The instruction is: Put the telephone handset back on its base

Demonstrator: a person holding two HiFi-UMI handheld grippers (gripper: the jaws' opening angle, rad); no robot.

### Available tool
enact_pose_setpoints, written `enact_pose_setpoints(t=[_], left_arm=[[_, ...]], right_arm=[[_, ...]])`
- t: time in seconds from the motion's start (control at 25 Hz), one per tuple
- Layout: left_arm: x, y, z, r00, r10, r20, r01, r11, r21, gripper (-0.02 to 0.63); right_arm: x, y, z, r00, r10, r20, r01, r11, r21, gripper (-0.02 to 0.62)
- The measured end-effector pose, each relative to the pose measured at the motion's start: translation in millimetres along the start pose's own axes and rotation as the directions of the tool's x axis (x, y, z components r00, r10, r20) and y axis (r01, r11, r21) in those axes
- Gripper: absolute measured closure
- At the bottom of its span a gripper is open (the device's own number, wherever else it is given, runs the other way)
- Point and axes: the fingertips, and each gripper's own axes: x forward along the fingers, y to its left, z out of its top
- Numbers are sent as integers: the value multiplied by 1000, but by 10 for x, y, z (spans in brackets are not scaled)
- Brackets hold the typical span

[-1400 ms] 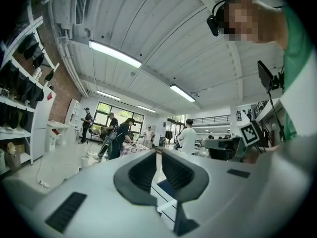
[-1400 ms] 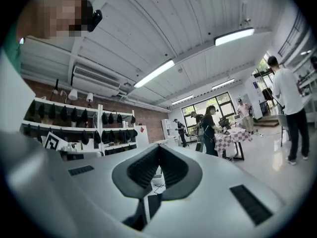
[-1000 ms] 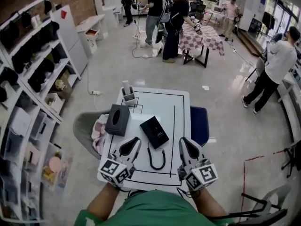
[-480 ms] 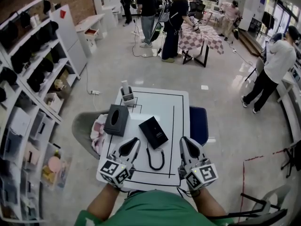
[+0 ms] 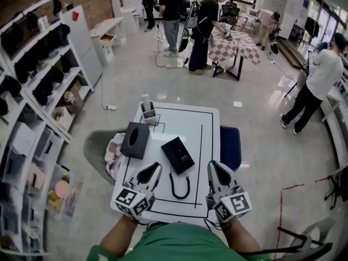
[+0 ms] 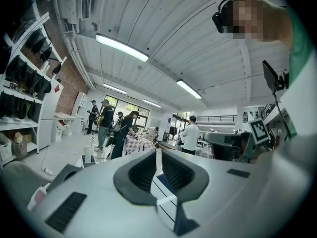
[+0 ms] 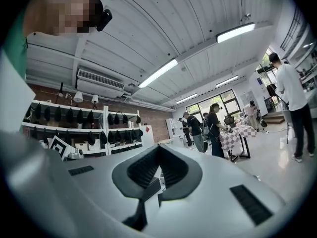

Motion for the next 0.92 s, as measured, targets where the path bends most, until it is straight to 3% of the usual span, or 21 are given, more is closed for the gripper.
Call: enact_pose_setpoints(t=[0.92], left_arm=[[48,44,5,999,38,3,-38,999,-2,555]], right_arm=[[25,-38,65,1000,28,6,-28,999,-36,573]])
